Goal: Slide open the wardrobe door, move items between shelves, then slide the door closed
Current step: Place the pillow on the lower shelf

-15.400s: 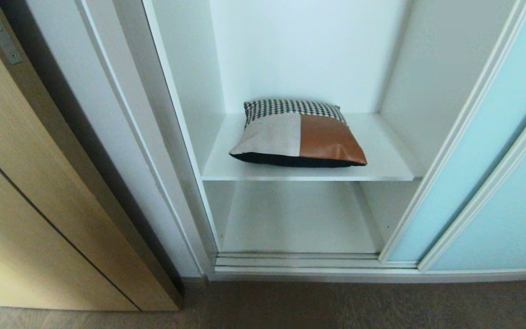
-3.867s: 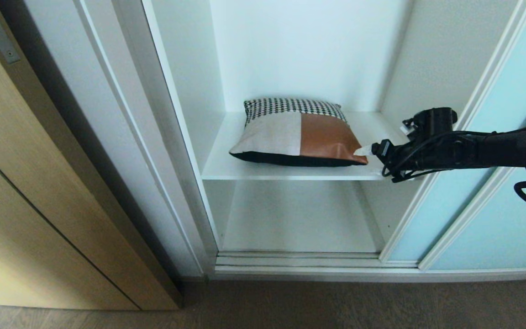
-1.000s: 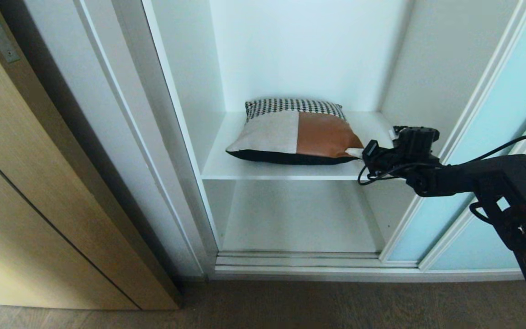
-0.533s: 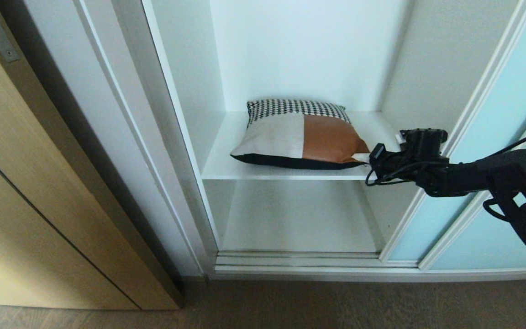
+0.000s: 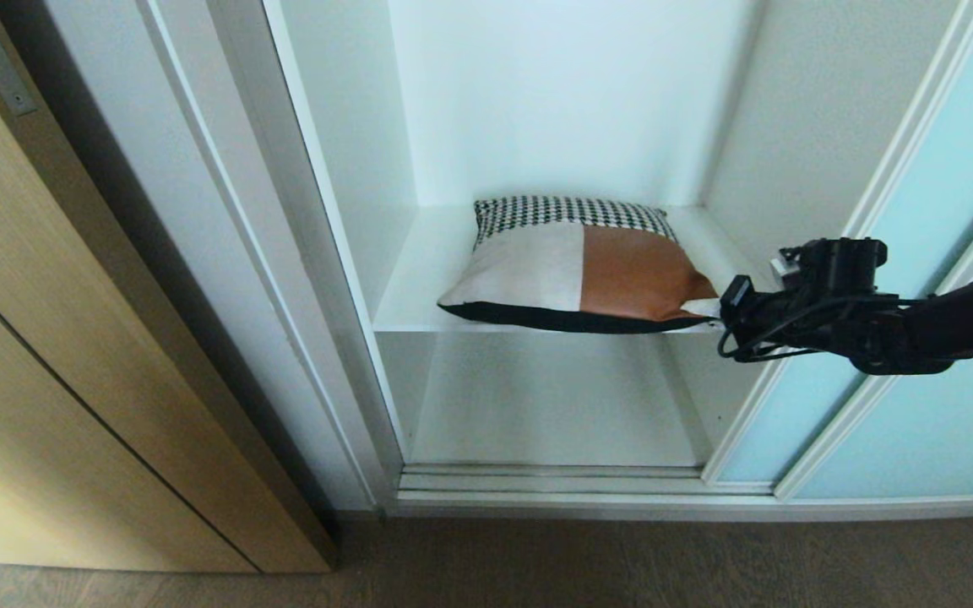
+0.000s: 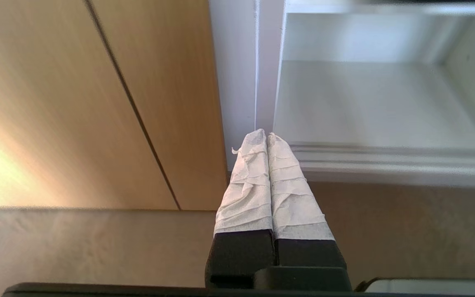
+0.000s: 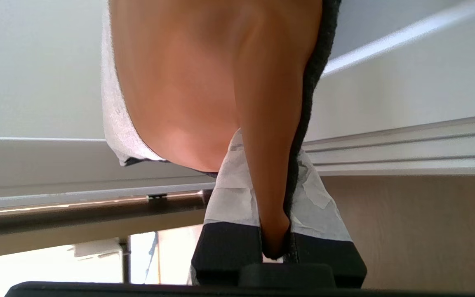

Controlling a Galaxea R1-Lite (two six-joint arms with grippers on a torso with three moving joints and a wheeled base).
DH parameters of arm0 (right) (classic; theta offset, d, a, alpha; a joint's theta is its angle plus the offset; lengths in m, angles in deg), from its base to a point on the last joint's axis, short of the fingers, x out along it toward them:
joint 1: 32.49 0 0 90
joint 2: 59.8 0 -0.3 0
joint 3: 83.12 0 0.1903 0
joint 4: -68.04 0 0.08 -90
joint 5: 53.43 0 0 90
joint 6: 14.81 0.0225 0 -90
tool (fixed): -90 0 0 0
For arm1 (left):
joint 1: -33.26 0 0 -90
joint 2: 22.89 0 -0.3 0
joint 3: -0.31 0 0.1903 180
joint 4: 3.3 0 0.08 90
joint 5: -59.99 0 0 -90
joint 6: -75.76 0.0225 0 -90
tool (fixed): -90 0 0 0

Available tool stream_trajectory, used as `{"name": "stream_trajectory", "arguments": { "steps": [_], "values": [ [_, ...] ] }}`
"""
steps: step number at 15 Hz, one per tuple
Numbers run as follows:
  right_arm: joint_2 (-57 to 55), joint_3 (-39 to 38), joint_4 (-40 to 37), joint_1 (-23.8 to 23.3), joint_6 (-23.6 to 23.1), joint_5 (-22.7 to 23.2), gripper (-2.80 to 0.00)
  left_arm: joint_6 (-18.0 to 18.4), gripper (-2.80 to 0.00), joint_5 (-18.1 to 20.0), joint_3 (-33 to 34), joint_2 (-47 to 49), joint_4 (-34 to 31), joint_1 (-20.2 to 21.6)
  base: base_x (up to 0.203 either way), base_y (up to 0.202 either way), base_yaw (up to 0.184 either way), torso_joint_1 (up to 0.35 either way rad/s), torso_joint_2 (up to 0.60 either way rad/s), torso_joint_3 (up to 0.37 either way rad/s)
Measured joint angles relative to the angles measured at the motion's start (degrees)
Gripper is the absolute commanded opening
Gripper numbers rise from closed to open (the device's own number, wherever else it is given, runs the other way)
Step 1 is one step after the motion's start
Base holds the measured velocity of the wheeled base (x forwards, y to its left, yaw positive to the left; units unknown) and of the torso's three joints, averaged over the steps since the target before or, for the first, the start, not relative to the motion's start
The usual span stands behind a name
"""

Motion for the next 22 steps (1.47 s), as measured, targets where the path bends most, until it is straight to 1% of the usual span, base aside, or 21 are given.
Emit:
{"name": "stream_trajectory", "arguments": {
  "steps": [2,7,9,11,12,13,14,16,18,20,22],
  "values": [
    [2.6,-2.7,0.1,-0.7,-0.1,0.0,-2.80,-1.0,-2.80,-0.1,0.0,0.0,0.1,0.0,0.000,0.000,0.000,0.000,0.00,0.000],
    [5.6,-5.5,0.1,-0.6,0.2,0.0,-2.80,-0.7,-2.80,-0.1,0.0,0.0,0.0,0.0,0.000,0.000,0.000,0.000,0.00,0.000],
    [5.6,-5.6,0.0,-0.3,0.3,-0.1,-2.80,0.8,-2.80,0.2,0.0,0.0,-0.1,0.0,0.000,0.000,0.000,0.000,0.00,0.000],
    [5.6,-6.2,0.0,-0.4,0.5,-0.1,-2.80,4.2,-2.80,1.0,-0.2,0.0,-1.0,0.0,0.000,0.000,0.000,0.000,0.00,0.000],
    [5.6,-6.6,0.0,-0.5,0.5,-0.1,-2.80,5.1,-2.80,1.1,-0.9,0.1,-2.5,0.0,0.000,0.000,0.000,0.000,0.00,0.000],
    [5.6,-6.8,0.1,-0.6,0.5,-0.1,-2.80,5.2,-2.80,1.1,-2.2,0.2,-4.1,0.0,0.000,0.000,0.000,0.000,0.00,0.000],
    [5.5,-7.1,0.1,-0.6,0.5,-0.2,-2.80,5.1,-2.80,1.0,-4.6,0.5,-6.1,0.0,0.000,0.000,0.000,0.000,0.00,0.000],
    [5.3,-7.5,0.1,-0.9,0.4,-0.1,-2.80,4.5,-2.80,1.2,-11.1,3.4,-8.1,0.0,0.000,0.000,0.000,0.000,0.00,0.000],
    [5.2,-7.8,0.1,-1.2,0.3,-0.2,-2.80,2.9,-2.80,1.9,-18.3,10.8,-8.8,-0.1,0.000,0.000,0.000,0.000,0.00,0.000],
    [5.2,-8.5,0.2,-1.4,0.0,-0.2,-2.80,0.5,-2.80,4.5,-27.0,21.0,-9.1,-0.2,0.000,0.000,0.000,0.000,0.00,0.000],
    [5.1,-9.2,0.7,-1.8,-0.2,-0.2,-2.80,-1.7,-2.80,9.1,-34.2,31.7,-9.5,-0.3,0.000,0.000,0.000,0.000,0.00,0.000]
  ]
}}
